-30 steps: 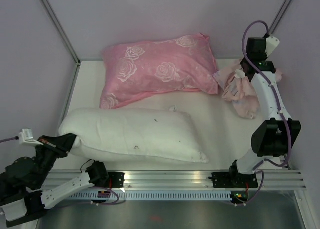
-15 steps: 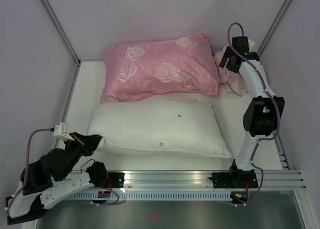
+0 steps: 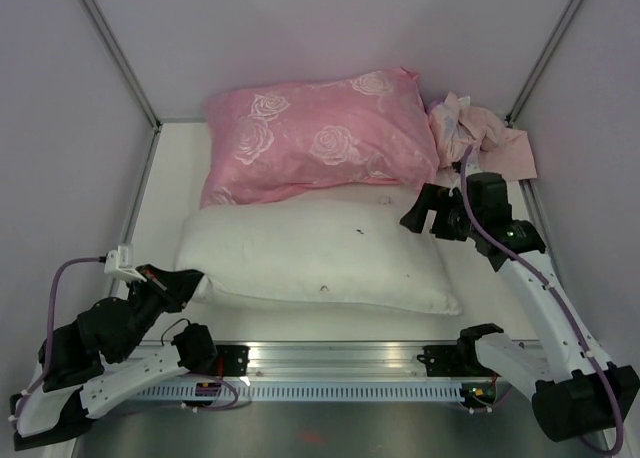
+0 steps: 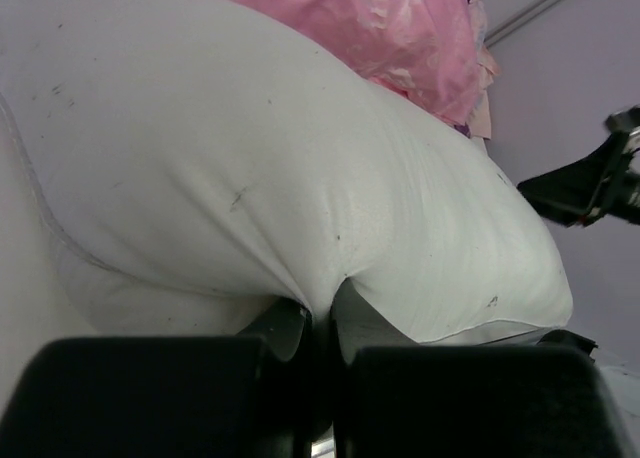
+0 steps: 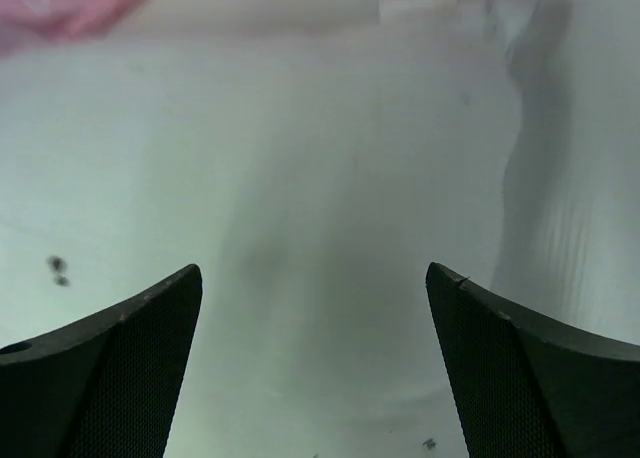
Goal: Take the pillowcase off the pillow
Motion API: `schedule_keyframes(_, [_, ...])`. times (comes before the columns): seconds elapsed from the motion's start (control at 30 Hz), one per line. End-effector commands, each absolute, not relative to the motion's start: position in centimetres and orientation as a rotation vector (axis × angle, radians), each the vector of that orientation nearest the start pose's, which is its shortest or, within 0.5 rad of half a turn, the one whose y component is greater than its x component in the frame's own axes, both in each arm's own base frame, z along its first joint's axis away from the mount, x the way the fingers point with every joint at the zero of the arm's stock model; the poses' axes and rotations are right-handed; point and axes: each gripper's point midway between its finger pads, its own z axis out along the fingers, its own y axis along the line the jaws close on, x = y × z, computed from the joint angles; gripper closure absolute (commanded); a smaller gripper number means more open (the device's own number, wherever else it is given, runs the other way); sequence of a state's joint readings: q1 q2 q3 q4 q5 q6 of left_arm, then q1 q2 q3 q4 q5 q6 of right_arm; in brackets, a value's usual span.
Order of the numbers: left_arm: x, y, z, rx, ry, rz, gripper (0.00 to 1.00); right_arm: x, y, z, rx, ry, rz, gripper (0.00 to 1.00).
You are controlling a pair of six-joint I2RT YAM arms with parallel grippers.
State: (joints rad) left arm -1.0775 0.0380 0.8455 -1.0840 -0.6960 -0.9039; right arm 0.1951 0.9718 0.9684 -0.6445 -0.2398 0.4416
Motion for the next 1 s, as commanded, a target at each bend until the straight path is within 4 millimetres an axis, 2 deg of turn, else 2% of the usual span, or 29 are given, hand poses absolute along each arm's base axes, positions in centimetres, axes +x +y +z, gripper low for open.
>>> schedule_keyframes(0.0, [12.1, -3.6, 29.3, -0.389, 1.701, -0.881, 0.98, 22.5, 14.5, 17.6, 0.035, 2.415, 0.785, 0.02])
schedule_keyframes(0.03, [12.0, -3.5, 29.6, -0.392, 1.695, -0.887, 0.98, 21.8, 14.6, 16.9, 0.032, 2.436, 0.786, 0.02])
schedule_keyframes(0.1, [12.0, -3.5, 29.7, -0.390, 1.692, -0.893, 0.98, 20.8, 15.5, 16.7, -0.001, 2.443, 0.812, 0.02])
schedule_keyframes(0.13, [12.0, -3.6, 29.9, -0.393, 1.687, -0.900, 0.98, 19.9, 16.6, 16.3, -0.049, 2.453, 0.875, 0.02])
schedule_keyframes(0.23, [12.0, -4.2, 30.1, -0.379, 1.690, -0.919, 0.98, 19.0, 18.2, 15.4, -0.072, 2.465, 0.979, 0.02])
schedule_keyframes(0.3, [11.9, -4.8, 30.1, -0.357, 1.700, -0.935, 0.98, 18.2, 19.7, 15.3, -0.072, 2.463, 1.081, 0.11])
schedule_keyframes(0.33, [11.9, -5.0, 30.1, -0.348, 1.707, -0.936, 0.98, 18.1, 20.6, 15.0, -0.087, 2.436, 1.132, 0.26])
schedule_keyframes(0.37, [11.9, -5.4, 29.9, -0.334, 1.725, -0.932, 0.98, 17.9, 21.1, 14.9, -0.094, 2.429, 1.176, 0.32])
schedule_keyframes(0.4, [11.9, -5.6, 29.9, -0.327, 1.732, -0.932, 0.98, 18.0, 21.2, 14.8, -0.087, 2.422, 1.185, 0.42])
schedule_keyframes(0.43, [11.8, -5.9, 29.9, -0.314, 1.740, -0.939, 0.98, 18.2, 21.4, 14.7, -0.067, 2.409, 1.196, 0.63])
schedule_keyframes(0.53, [11.6, -7.1, 30.5, -0.269, 1.753, -0.962, 0.98, 18.8, 20.8, 15.3, -0.034, 2.370, 1.147, 1.00])
schedule_keyframes(0.57, [11.7, -7.6, 30.5, -0.237, 1.770, -0.950, 0.98, 19.2, 20.4, 15.5, -0.014, 2.356, 1.103, 1.00])
schedule_keyframes(0.67, [11.3, -9.6, 31.7, -0.135, 1.772, -1.000, 0.98, 19.6, 19.0, 18.5, -0.012, 2.296, 1.008, 1.00])
schedule_keyframes(0.77, [10.9, -12.8, 33.4, 0.017, 1.773, -1.061, 0.98, 19.7, 16.9, 24.3, 0.022, 2.187, 0.896, 1.00])
schedule_keyframes(0.8, [11.3, -14.6, 34.7, 0.050, 1.766, -1.081, 0.98, 19.6, 15.9, 27.6, 0.043, 2.122, 0.863, 1.00])
schedule_keyframes(0.87, [11.3, -16.9, 35.6, 0.141, 1.775, -1.104, 0.98, 18.9, 14.7, 31.2, 0.067, 2.029, 0.847, 1.00])
schedule_keyframes(0.9, [11.4, -17.9, 37.5, 0.155, 1.734, -1.139, 0.98, 18.1, 13.9, 33.6, 0.075, 1.987, 0.840, 1.00])
schedule_keyframes(0.93, [11.9, -20.5, 37.0, 0.222, 1.777, -1.138, 0.98, 18.1, 13.1, 34.6, 0.101, 1.957, 0.808, 1.00])
schedule_keyframes(0.97, [12.2, -21.7, 37.5, 0.263, 1.769, -1.139, 0.98, 17.9, 12.6, 35.1, 0.108, 1.943, 0.786, 1.00])
